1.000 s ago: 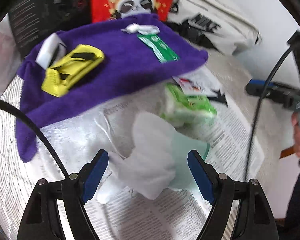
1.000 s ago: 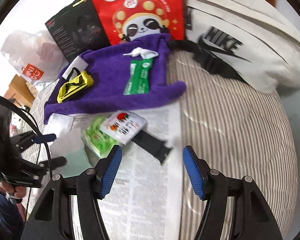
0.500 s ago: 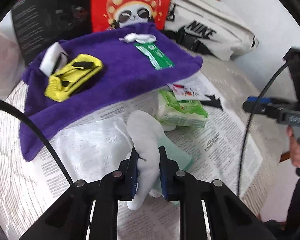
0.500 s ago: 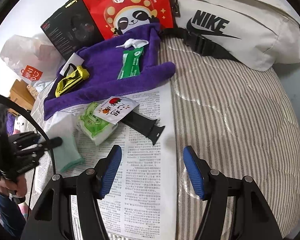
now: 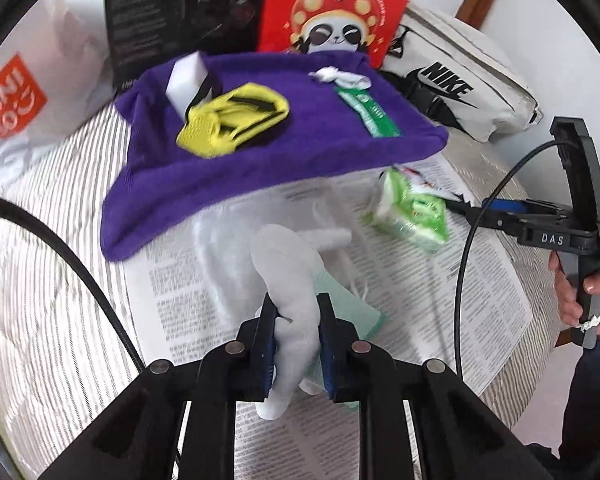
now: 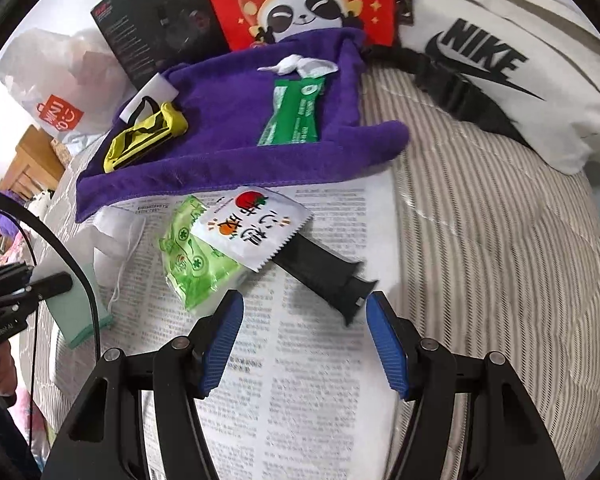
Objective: Organize soft objects
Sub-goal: 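Grasp the white glove with the left gripper and lift it, then grasp the white tomato-print snack packet with the right gripper while the left gripper holds the glove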
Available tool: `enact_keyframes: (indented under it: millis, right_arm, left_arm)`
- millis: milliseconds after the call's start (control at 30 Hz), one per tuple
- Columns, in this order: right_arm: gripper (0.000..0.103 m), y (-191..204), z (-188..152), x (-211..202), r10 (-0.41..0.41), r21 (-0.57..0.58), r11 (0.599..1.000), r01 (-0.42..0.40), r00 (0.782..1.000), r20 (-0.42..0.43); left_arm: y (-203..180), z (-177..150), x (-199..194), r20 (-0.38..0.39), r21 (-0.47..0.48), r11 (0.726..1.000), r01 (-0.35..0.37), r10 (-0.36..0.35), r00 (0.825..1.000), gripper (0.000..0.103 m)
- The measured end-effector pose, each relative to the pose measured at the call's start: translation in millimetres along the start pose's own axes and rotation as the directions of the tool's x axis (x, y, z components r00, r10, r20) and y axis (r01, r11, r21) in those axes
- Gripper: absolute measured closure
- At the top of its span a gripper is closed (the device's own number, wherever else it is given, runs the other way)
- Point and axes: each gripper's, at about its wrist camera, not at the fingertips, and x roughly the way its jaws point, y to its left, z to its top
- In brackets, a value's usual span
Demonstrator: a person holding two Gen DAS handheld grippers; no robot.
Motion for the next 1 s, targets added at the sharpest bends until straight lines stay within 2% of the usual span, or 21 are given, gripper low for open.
enact_keyframes:
  millis: [133, 233, 400, 533, 700, 867, 933, 1000]
  right_arm:
    - [0.039, 4.1, 6.3, 9.0, -0.009, -0.030, 1.000, 0.009, 1.000, -0.005]
    - [0.039, 1.1, 12.7, 15.7, -0.015, -0.026, 1.000, 0.014, 1.000, -0.015]
    - [0.039, 7.3, 24.3, 16.8, 0.058, -0.027, 0.998, -0.058, 0.998, -0.003]
    - [0.039, 18.4, 32.2, 28.7, 0.058, -0.048, 0.997, -0.059, 0.998, -0.027]
    - [0.027, 29.0, 41.0, 37.5, 0.058, -0.044, 0.997, -0.059, 0.998, -0.027]
    - [0.025, 37.2, 52.7, 49.9, 0.047, -0.037, 0.998, -0.048, 0.999, -0.027]
    - [0.028, 41.8, 54.5, 51.6, 0.054, -0.055, 0.997, -0.054, 0.999, -0.010]
    - [0.043, 46.2, 55.1, 51.0, 0.057, -0.080, 0.995, -0.057, 0.998, -0.009]
  left_arm:
    - [12.5, -9.9, 9.8, -0.030, -0.034, 0.999, 0.010, -0.011, 0.999, 0.085]
    - [18.9, -13.3, 13.6, -0.030, -0.067, 0.996, 0.052, -0.054, 0.998, 0.085]
    - [19.4, -14.1, 16.4, -0.030, -0.075, 0.994, 0.077, -0.079, 0.996, 0.084]
    - [16.1, -14.5, 17.5, -0.032, -0.063, 0.995, 0.082, -0.084, 0.996, 0.084]
    - [15.6, -14.9, 16.3, -0.029, -0.046, 0.995, 0.086, -0.088, 0.996, 0.084]
    - [17.2, -17.5, 15.8, -0.022, -0.042, 0.994, 0.104, -0.105, 0.994, 0.084]
    - [18.7, -19.6, 14.4, -0.018, -0.042, 0.993, 0.111, -0.112, 0.994, 0.084]
    - [20.7, -22.3, 12.7, -0.013, -0.044, 0.992, 0.120, -0.120, 0.993, 0.084]
